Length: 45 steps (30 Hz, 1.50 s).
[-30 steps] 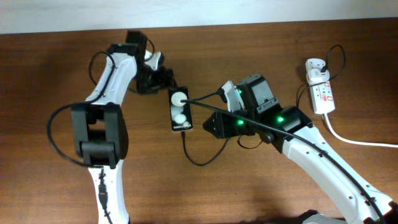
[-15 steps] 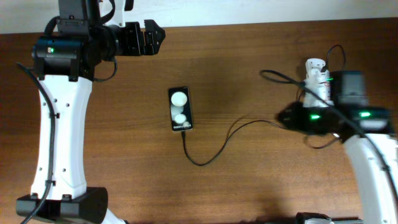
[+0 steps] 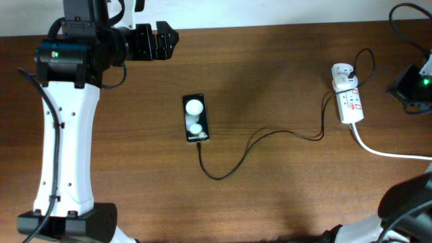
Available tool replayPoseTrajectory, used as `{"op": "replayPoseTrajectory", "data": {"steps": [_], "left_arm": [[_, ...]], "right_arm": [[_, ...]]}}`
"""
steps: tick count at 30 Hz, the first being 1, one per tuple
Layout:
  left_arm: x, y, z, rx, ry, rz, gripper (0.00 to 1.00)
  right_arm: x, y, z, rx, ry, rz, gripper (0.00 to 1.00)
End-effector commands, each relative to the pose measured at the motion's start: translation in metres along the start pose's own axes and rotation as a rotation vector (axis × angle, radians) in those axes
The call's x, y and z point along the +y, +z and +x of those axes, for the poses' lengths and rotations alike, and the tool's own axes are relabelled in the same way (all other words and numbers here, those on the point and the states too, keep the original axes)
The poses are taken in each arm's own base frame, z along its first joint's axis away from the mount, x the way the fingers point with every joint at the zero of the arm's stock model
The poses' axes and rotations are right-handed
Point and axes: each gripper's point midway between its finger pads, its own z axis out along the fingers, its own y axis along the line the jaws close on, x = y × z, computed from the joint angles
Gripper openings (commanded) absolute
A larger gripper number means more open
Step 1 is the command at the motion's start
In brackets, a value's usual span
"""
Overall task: Plug charger to phone and switch on socket
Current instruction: 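Release the phone and cable, raise both grippers away, then press the orange switch on the power strip with the right gripper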
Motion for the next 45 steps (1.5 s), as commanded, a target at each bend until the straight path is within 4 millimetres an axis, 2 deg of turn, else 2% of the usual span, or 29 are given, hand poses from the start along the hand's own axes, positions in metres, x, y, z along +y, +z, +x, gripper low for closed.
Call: {"op": "replayPoseTrajectory", "data": {"steps": [1, 3, 7, 12, 16, 19, 22, 28, 35, 40, 43, 45], "left_arm": [[-0.001, -0.007, -0.004, -0.019, 0.008, -0.001, 0.99], [-0.001, -0.007, -0.004, -0.019, 0.008, -0.001, 0.99], [-0.001, -0.007, -0.004, -0.019, 0.008, -0.001, 0.99], [-0.001, -0.007, -0.004, -0.019, 0.008, -0.001, 0.99], [-0.001, -0.007, -0.004, -0.019, 0.008, -0.001, 0.99], [-0.001, -0.007, -0.004, -0.019, 0.008, -0.001, 0.99], [-0.001, -0.007, -0.004, -0.019, 0.008, -0.001, 0.99], [-0.001, -0.007, -0.004, -0.019, 0.008, -0.001, 0.99], [-0.001, -0.007, -0.004, -0.019, 0.008, -0.001, 0.99], [-0.001, -0.007, -0.004, -0.019, 0.008, -0.001, 0.99], [-0.001, -0.007, -0.004, -0.019, 0.008, -0.001, 0.99], [-0.001, -0.007, -0.004, -0.019, 0.008, -0.001, 0.99]], "right_arm": [[-0.014, 0.020, -0.018, -0.018, 0.004, 0.025, 0.04], [-0.022, 0.035, -0.023, -0.014, 0.009, 0.036, 0.04], [-0.048, 0.095, -0.022, 0.062, 0.150, 0.047, 0.04], [-0.069, 0.151, -0.023, 0.091, 0.297, 0.044, 0.04], [-0.067, 0.180, -0.023, 0.096, 0.275, 0.015, 0.04], [-0.053, 0.197, -0.027, 0.079, 0.229, -0.002, 0.04], [-0.047, 0.215, -0.021, 0.095, 0.207, -0.008, 0.04], [-0.044, 0.221, -0.022, 0.090, 0.196, -0.013, 0.04], [-0.025, 0.227, 0.005, 0.183, 0.177, -0.004, 0.04], [-0.026, 0.225, 0.014, 0.220, 0.194, 0.007, 0.04], [-0.027, 0.226, 0.013, 0.215, 0.192, 0.012, 0.04], [-0.034, 0.227, 0.008, 0.187, 0.181, 0.053, 0.04]]}}
